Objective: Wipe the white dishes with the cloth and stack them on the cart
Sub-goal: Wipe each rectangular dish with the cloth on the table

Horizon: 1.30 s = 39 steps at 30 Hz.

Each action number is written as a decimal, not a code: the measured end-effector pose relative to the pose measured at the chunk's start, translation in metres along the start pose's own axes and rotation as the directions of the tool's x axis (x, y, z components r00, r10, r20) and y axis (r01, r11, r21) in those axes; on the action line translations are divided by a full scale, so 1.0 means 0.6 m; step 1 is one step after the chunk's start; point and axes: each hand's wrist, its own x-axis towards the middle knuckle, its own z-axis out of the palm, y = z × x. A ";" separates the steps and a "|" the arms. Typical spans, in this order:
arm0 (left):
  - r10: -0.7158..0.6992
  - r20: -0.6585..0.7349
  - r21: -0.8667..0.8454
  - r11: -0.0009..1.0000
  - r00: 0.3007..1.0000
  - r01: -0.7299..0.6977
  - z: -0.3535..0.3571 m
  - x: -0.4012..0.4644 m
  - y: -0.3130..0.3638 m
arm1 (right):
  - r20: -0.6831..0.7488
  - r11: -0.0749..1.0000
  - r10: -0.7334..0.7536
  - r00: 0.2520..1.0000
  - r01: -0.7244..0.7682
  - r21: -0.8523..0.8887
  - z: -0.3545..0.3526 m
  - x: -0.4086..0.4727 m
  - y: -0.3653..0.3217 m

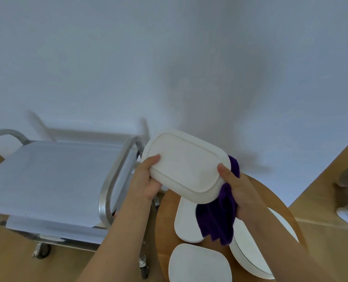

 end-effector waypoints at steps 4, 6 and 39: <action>0.045 0.013 0.160 0.986 0.999 -0.047 0.000 -0.010 0.012 | -0.309 0.996 0.001 0.951 -0.028 -0.083 -0.016 0.007 0.013; 0.097 0.040 0.308 0.946 0.995 -0.104 -0.002 -0.012 0.015 | -0.485 0.995 -0.093 0.869 0.060 -0.083 -0.027 0.016 0.013; 0.285 0.138 0.363 0.876 0.948 -0.317 0.081 -0.050 0.000 | -0.179 0.882 -0.331 0.926 0.237 -0.407 0.051 0.055 0.050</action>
